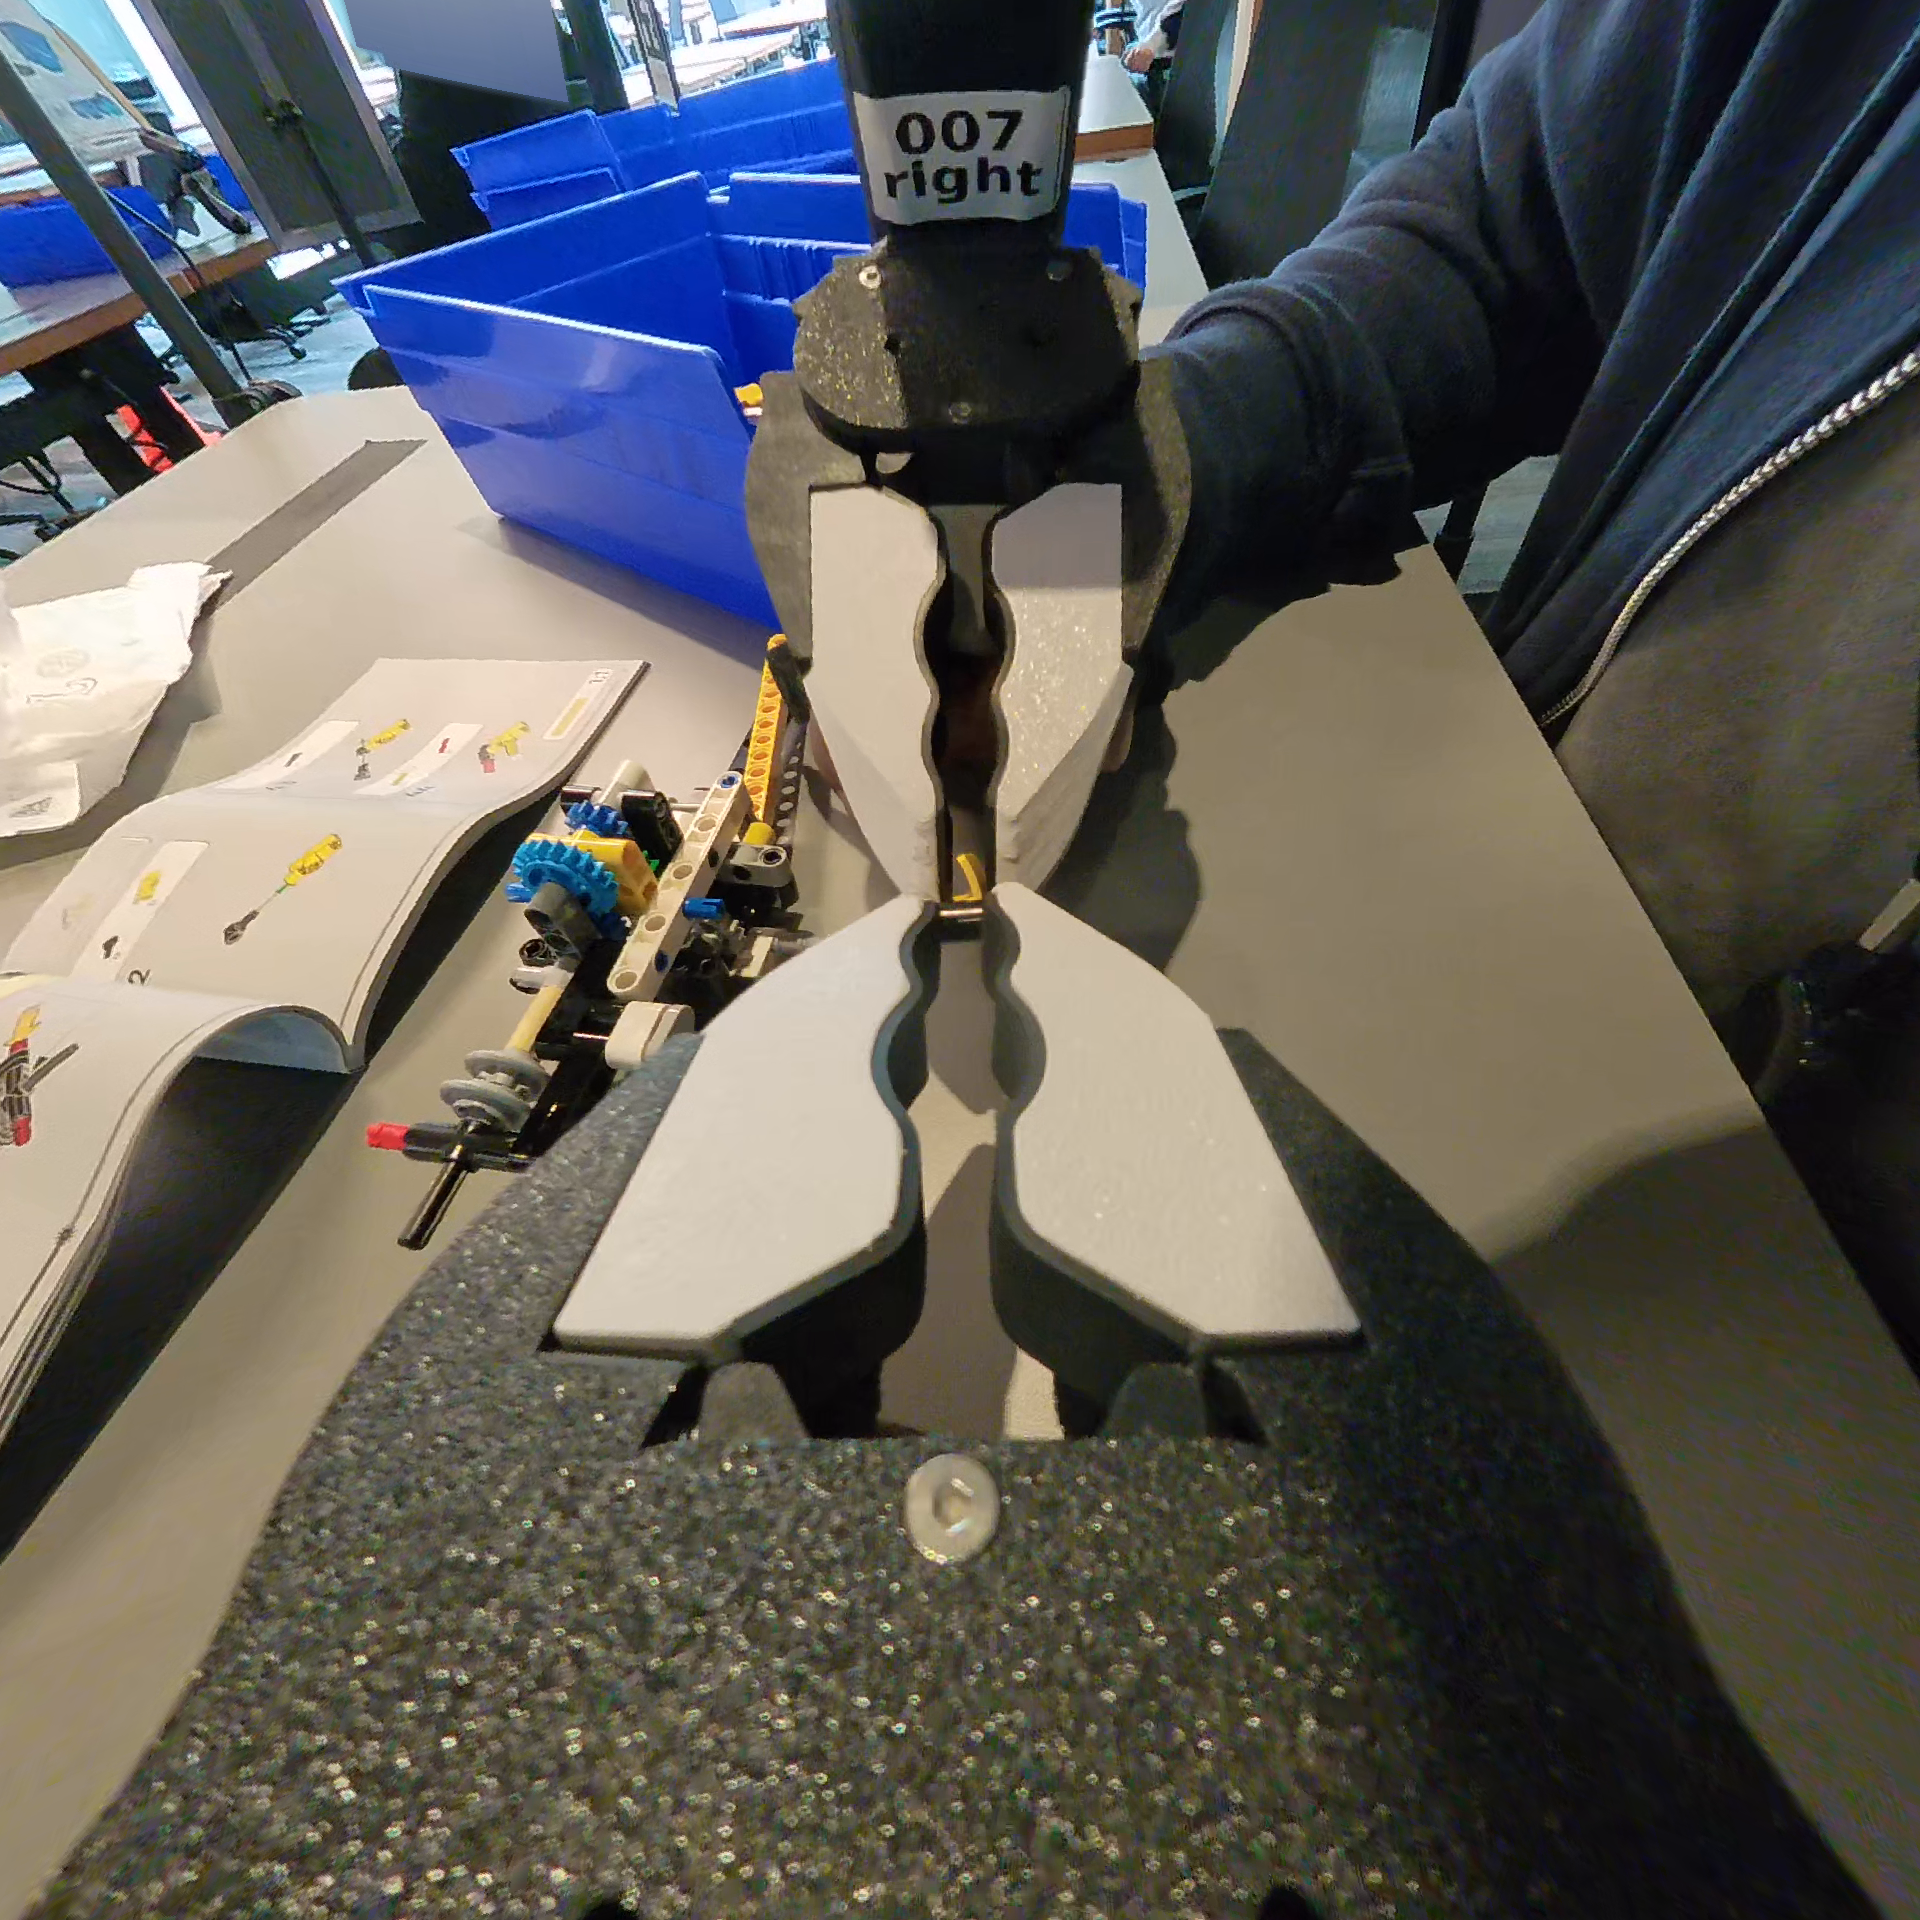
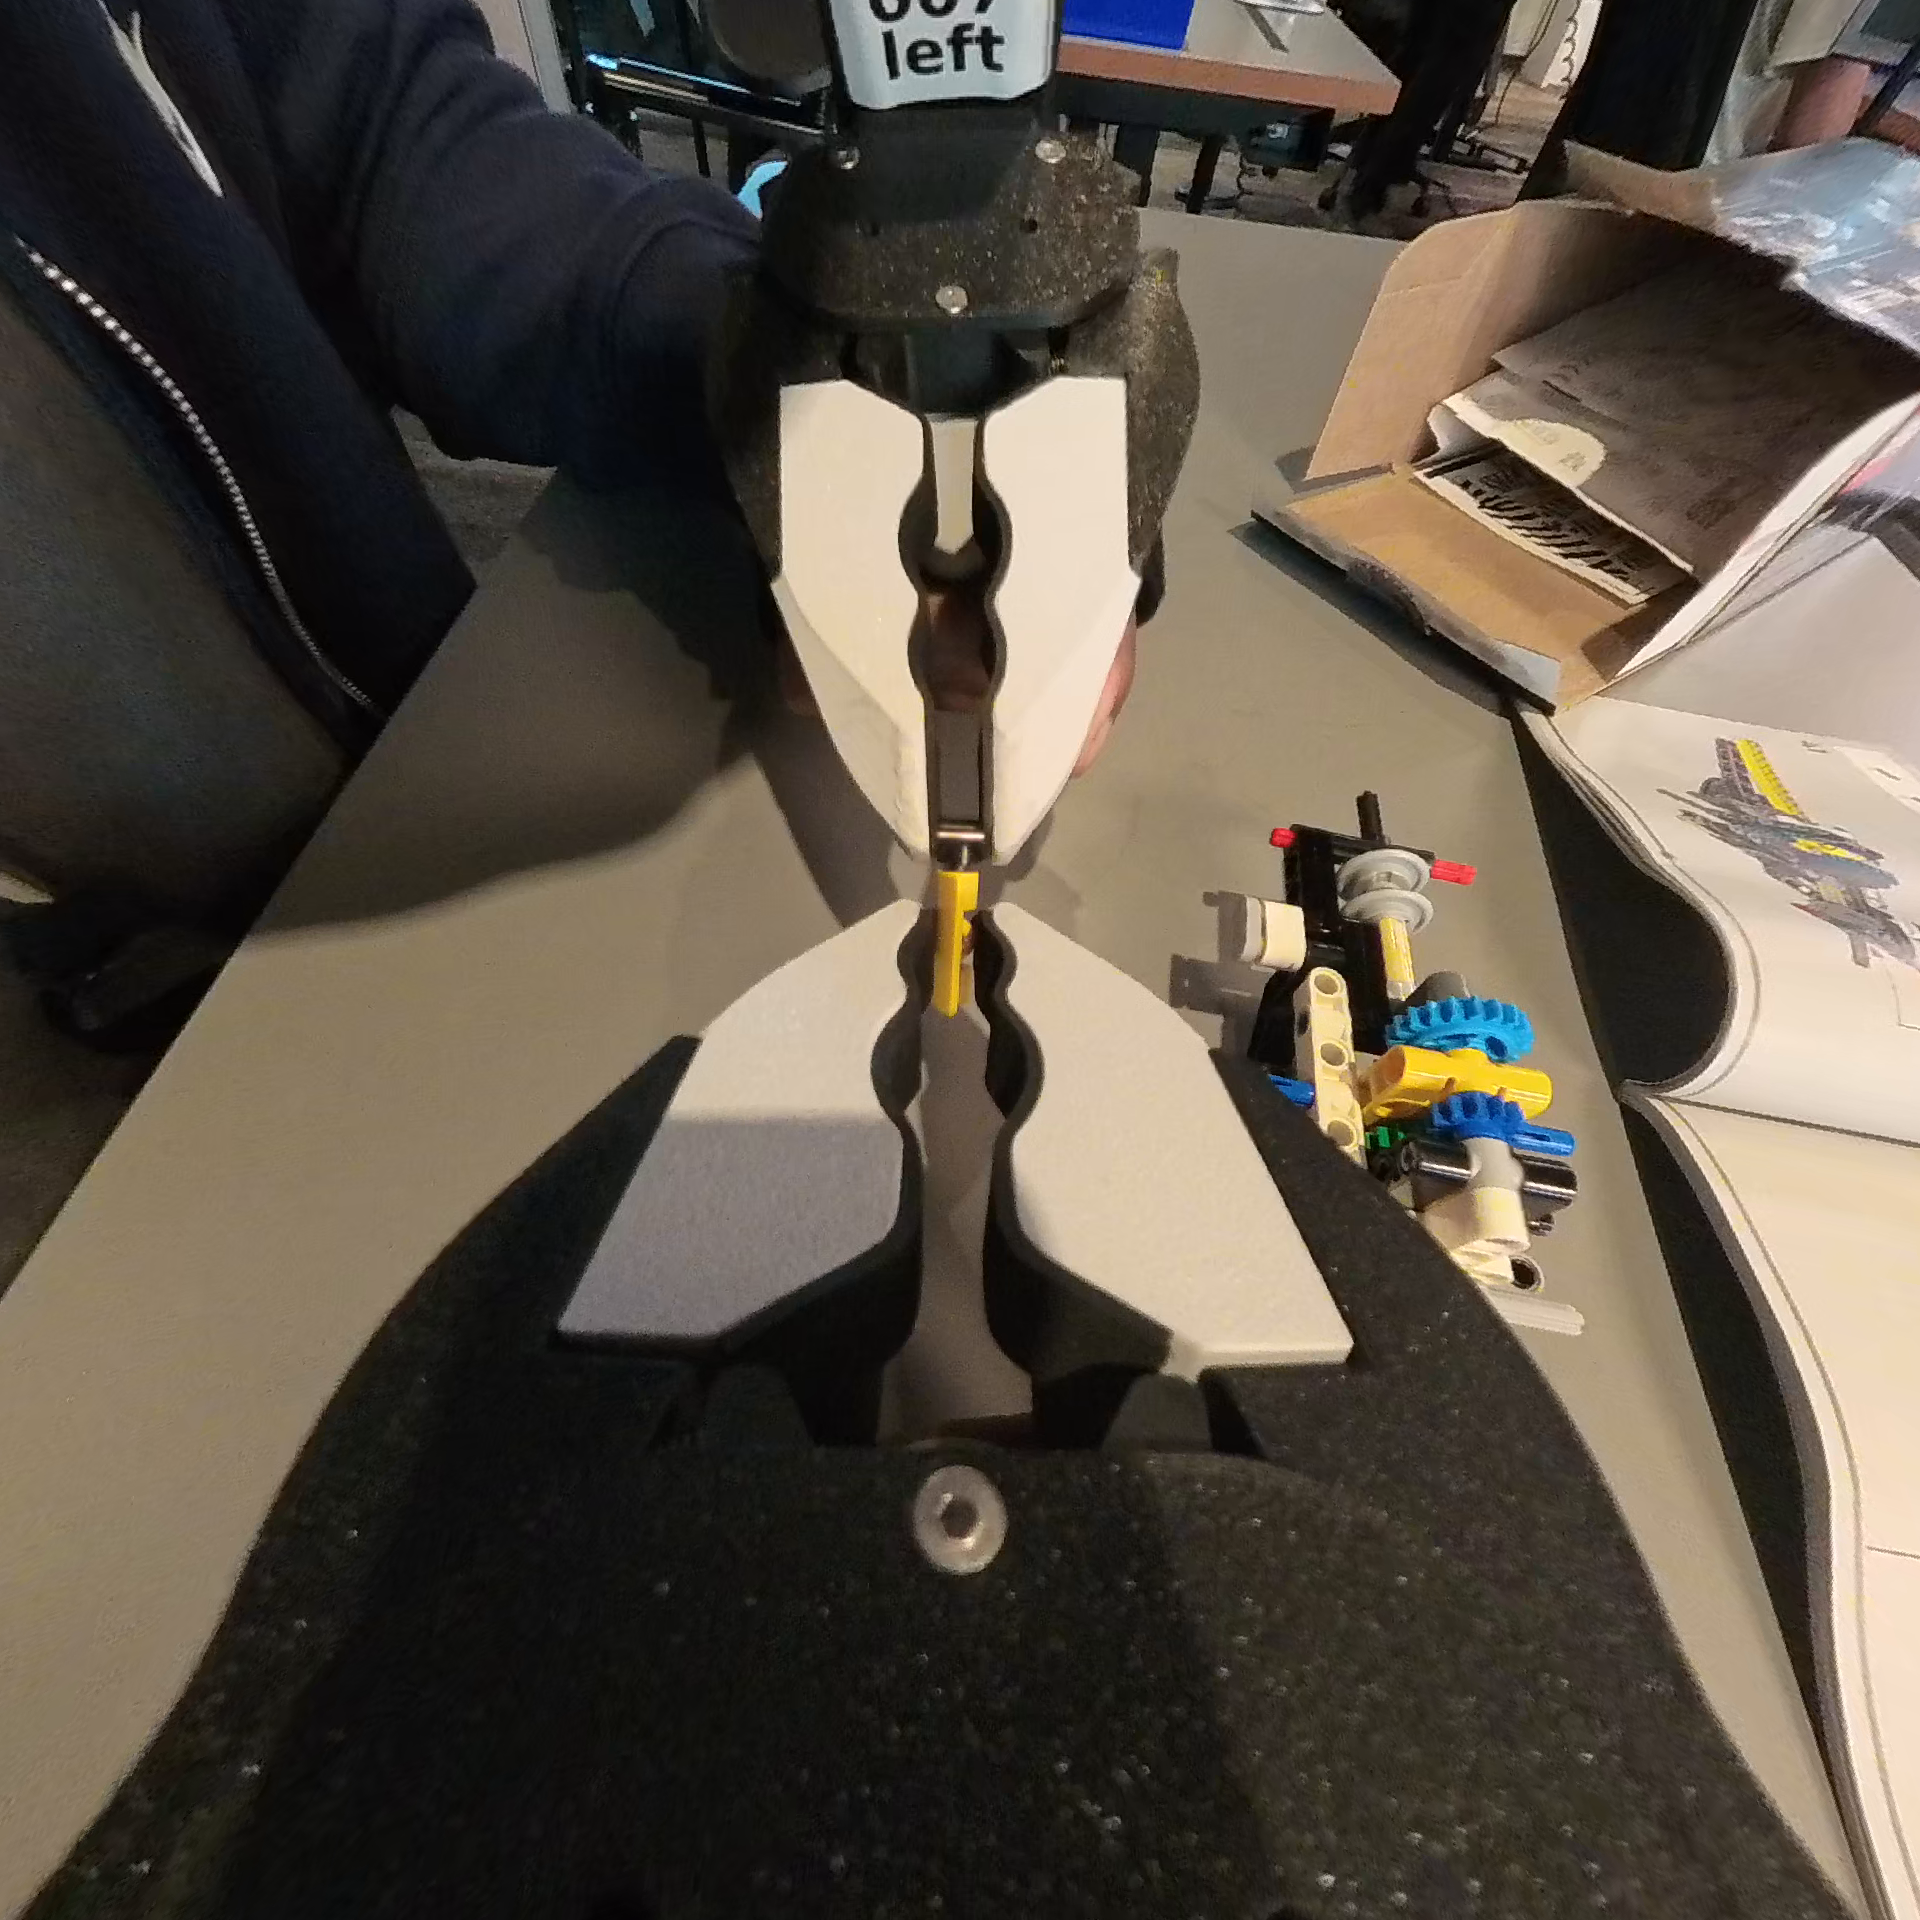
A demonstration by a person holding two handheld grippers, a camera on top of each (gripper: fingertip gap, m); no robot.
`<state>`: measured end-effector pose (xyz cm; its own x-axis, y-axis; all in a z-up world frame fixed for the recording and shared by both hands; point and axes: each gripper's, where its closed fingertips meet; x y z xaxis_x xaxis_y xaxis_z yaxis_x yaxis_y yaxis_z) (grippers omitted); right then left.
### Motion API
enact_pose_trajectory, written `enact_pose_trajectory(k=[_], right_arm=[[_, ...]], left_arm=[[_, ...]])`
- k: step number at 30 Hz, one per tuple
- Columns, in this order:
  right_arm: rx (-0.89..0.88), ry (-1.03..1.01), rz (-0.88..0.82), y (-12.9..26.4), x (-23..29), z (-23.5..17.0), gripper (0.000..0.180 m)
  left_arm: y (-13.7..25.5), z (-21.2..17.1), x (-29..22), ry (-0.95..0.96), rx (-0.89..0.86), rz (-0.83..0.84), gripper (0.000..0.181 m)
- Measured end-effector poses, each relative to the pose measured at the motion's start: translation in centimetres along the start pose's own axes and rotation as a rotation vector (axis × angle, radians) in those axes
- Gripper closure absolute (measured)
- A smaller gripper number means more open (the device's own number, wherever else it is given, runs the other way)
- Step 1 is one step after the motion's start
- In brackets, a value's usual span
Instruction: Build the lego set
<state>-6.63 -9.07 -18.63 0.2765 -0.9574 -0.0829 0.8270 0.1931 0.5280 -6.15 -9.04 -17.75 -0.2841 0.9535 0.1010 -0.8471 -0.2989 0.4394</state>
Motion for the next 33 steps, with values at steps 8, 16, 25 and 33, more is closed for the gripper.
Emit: enact_pose_trajectory(k=[8,16,25,33], right_arm=[[0.01,-0.002,-0.05,-0.4,-0.5,-0.1,0.173],[0.074,0.028,-0.112,-0.8,-0.6,-0.8,0.165],[0.039,0.024,-0.092,-0.5,-0.4,-0.5,0.173],[0.046,0.028,-0.074,-0.5,-0.2,-0.5,0.173]], left_arm=[[0.3,-0.2,0.4,-0.015,0.002,0.02,0.173],[1.2,0.8,0.6,-0.035,-0.099,0.039,0.174],[0.7,0.6,0.2,-0.066,-0.069,0.03,0.173],[0.7,0.5,0.1,-0.055,-0.061,0.01,0.17]])
Point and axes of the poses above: each gripper's, where its closed fingertips meet, y back along the fingers, z out of its top, x = y × z across the jaws, and after that the axes turned 8 degrees about x, right-handed
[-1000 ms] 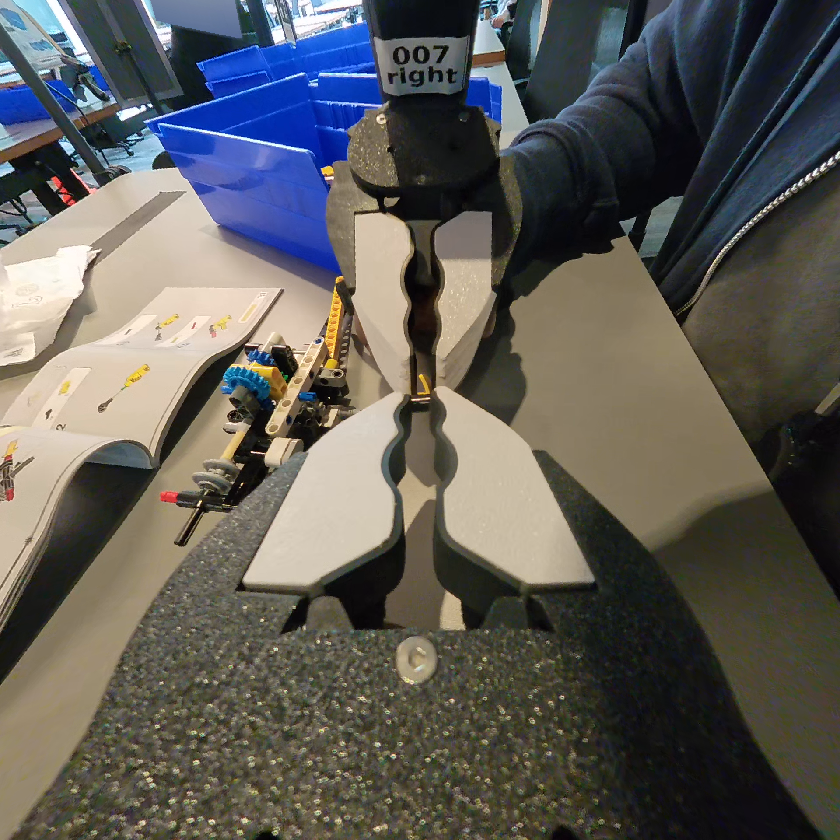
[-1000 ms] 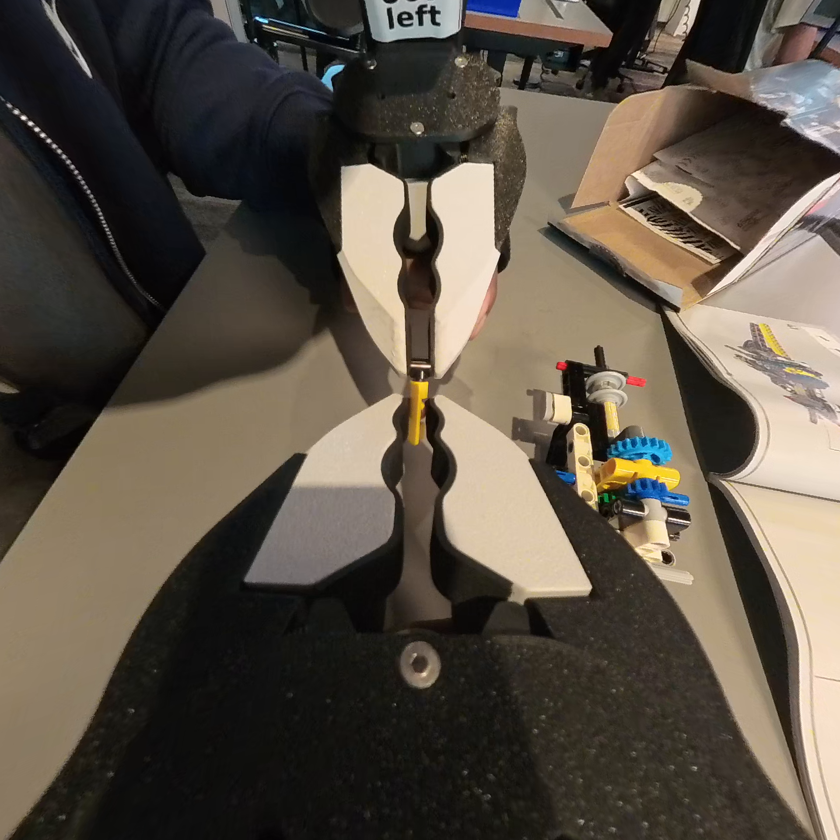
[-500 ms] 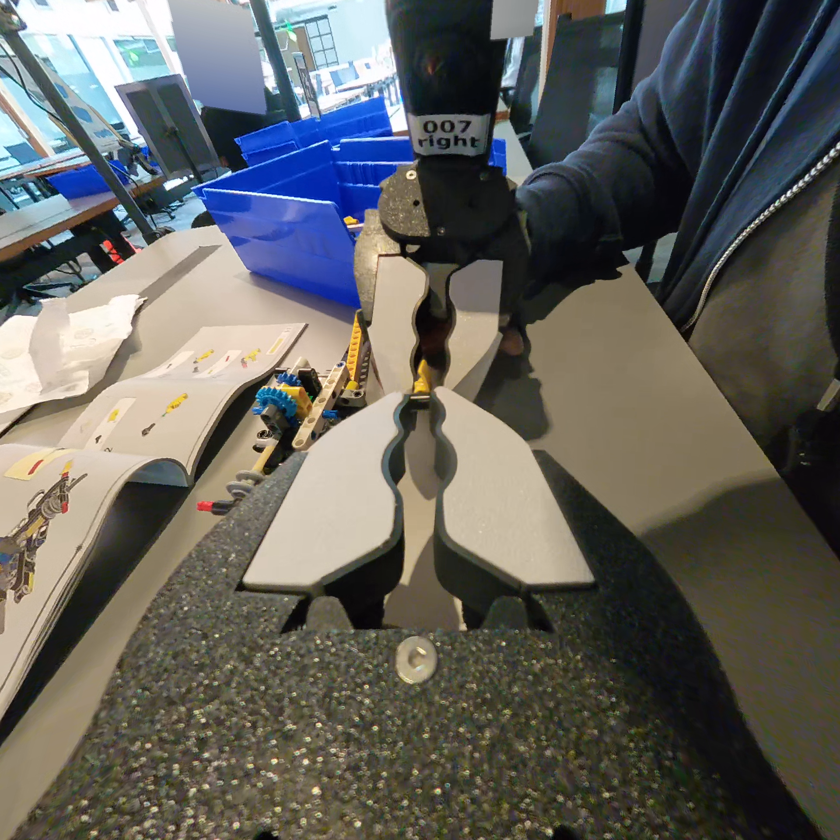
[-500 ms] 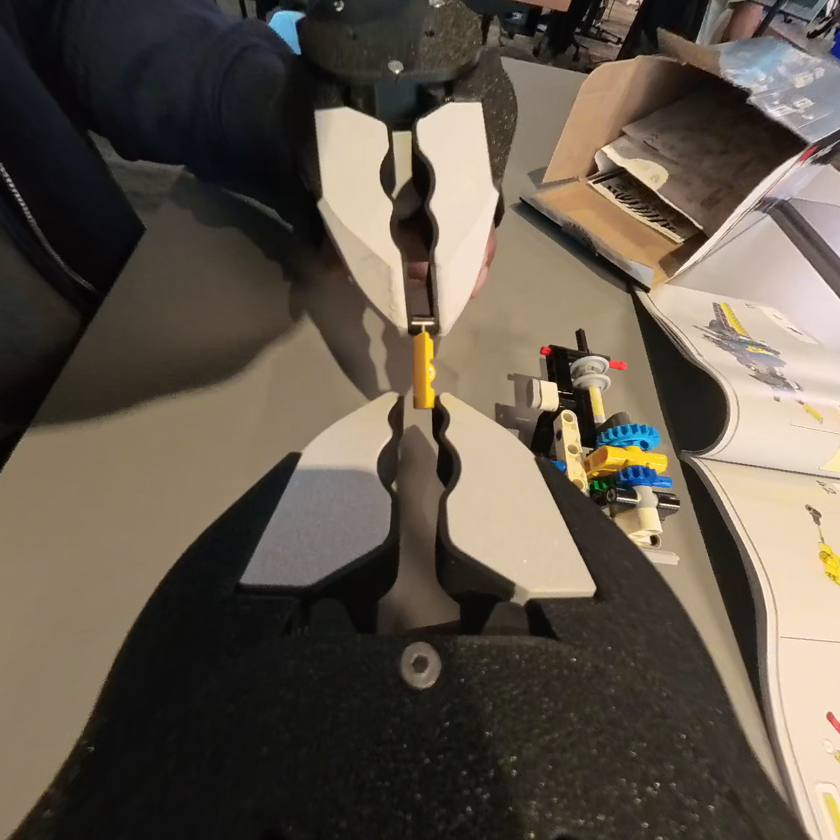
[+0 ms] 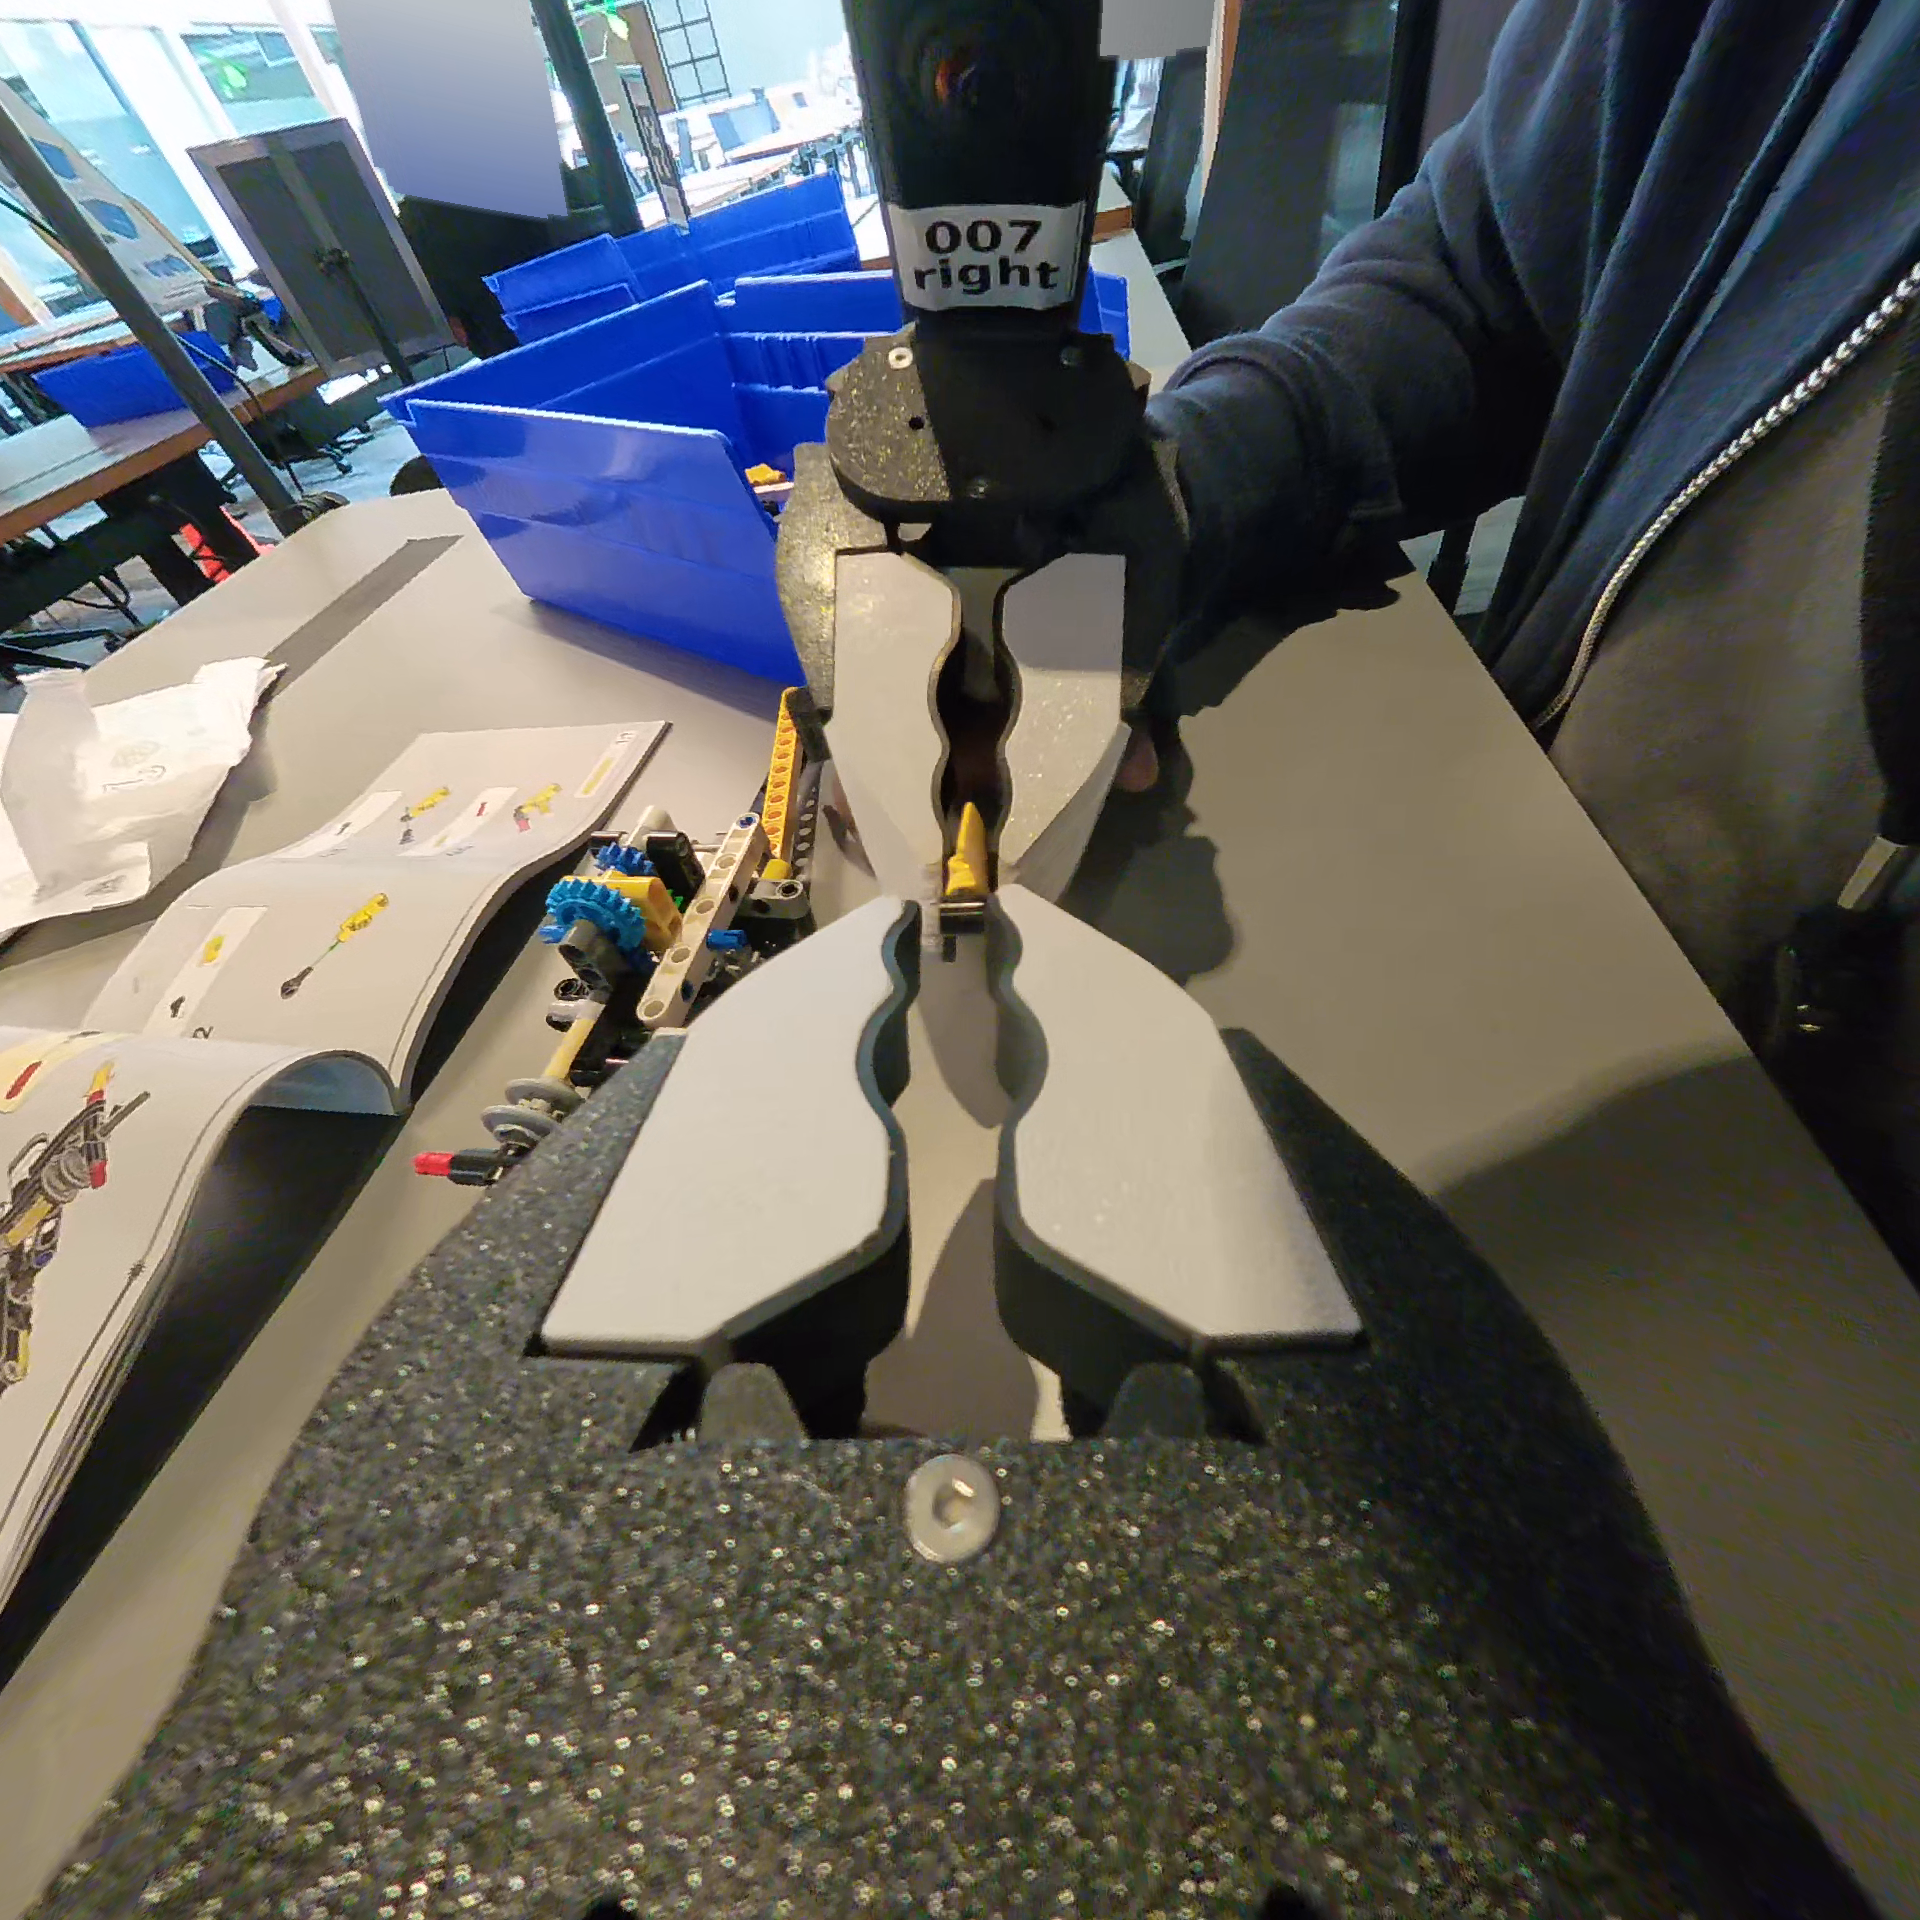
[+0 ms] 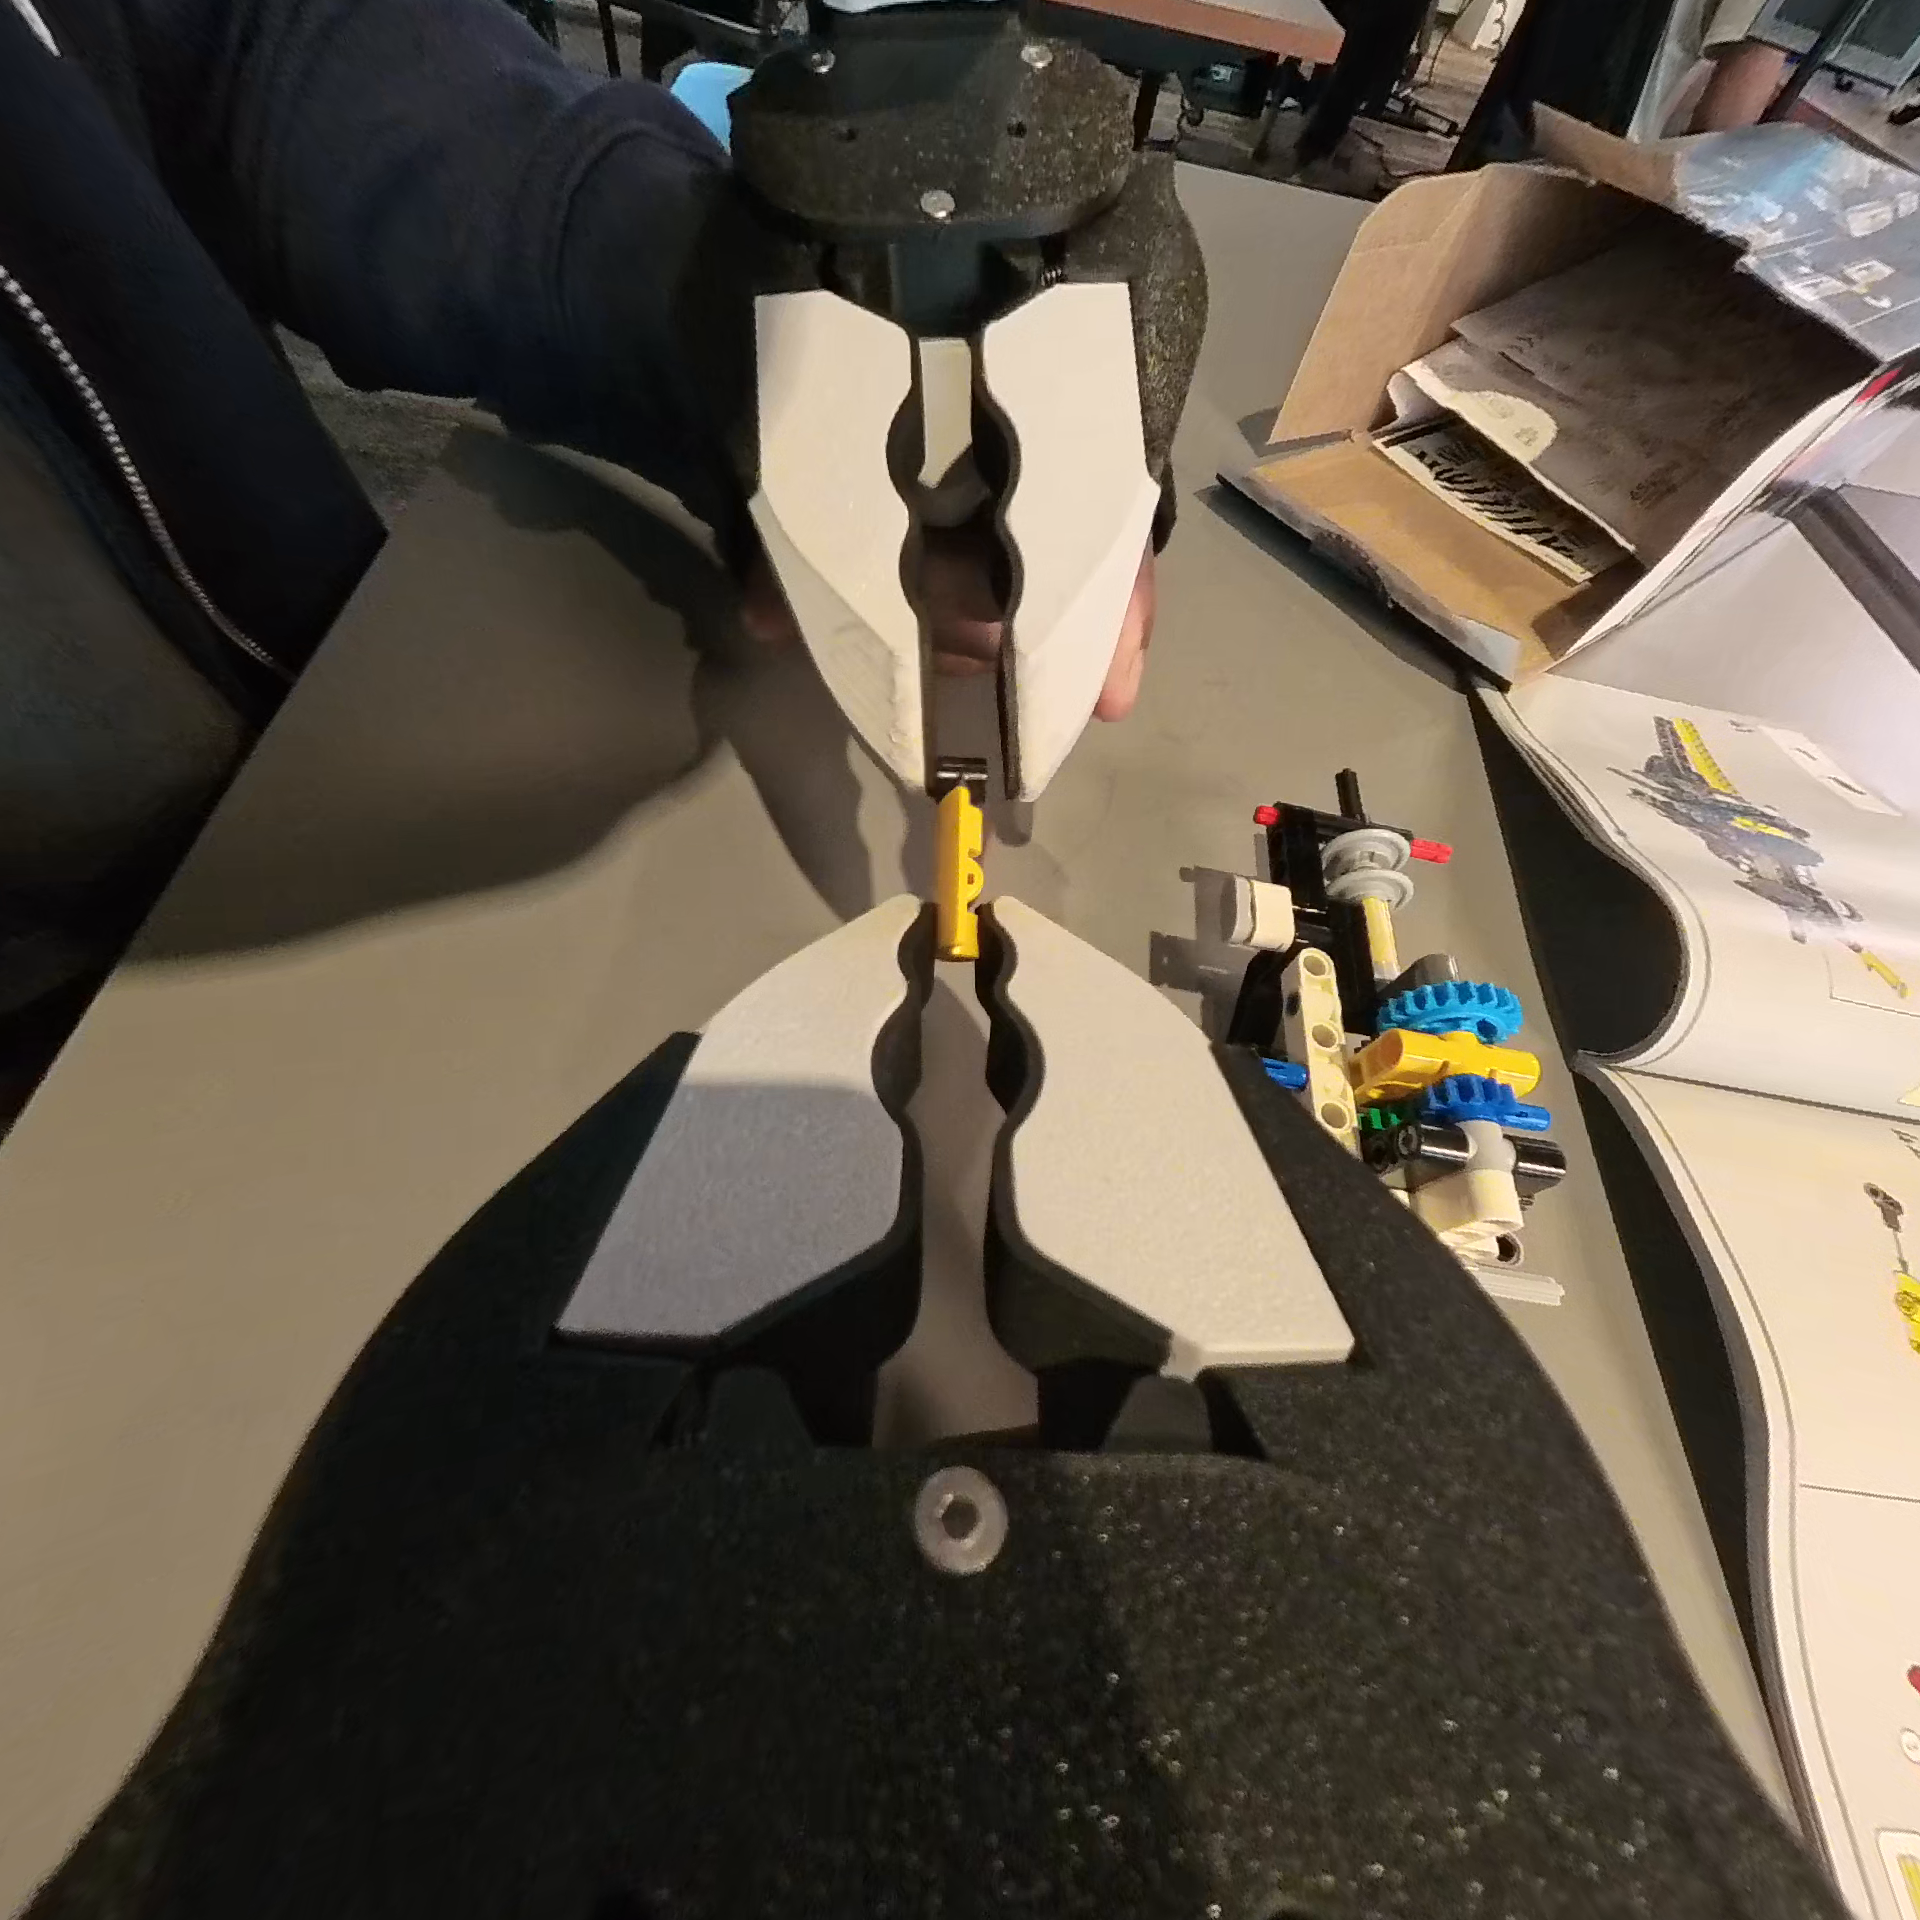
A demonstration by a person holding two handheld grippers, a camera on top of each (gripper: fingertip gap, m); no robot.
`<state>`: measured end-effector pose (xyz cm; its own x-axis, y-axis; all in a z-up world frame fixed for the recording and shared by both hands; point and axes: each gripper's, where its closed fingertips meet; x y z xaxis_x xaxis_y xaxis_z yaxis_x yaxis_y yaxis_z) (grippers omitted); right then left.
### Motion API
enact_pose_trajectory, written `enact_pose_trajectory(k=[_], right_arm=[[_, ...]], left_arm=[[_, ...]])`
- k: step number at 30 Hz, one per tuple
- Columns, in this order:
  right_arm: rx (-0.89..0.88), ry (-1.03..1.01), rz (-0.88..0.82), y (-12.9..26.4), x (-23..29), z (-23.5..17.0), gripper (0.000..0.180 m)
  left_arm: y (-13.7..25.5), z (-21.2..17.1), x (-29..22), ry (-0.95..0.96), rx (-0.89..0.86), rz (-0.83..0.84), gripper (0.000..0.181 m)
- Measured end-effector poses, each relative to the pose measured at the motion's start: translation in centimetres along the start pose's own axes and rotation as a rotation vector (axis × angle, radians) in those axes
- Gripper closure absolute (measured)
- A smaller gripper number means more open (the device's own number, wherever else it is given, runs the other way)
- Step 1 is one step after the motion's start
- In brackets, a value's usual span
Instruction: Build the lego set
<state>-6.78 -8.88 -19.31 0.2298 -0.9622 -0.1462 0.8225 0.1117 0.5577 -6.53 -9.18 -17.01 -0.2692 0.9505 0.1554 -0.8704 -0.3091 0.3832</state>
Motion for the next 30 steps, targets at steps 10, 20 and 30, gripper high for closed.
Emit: enact_pose_trajectory(k=[10,20,30], right_arm=[[0.003,0.013,0.013,0.0,0.3,0.02,0.173],[0.04,0.02,0.017,-0.23,0.44,-0.43,0.173],[0.086,0.039,0.007,-0.55,0.6,-0.93,0.174]], left_arm=[[-0.04,-0.11,-0.45,-0.011,0.01,-0.03,0.173],[-0.3,-0.46,-0.53,-0.03,0.04,-0.014,0.173],[-0.65,-0.86,-0.66,-0.048,0.076,-0.008,0.174]])
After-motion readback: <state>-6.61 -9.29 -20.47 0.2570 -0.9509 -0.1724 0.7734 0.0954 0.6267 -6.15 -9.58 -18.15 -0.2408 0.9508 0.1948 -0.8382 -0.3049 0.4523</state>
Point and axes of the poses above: each gripper's, where its closed fingertips meet, y back along the fingers, z out of its top, x = y × z across the jaws, and after that the axes turned 8 degrees about x, right-handed
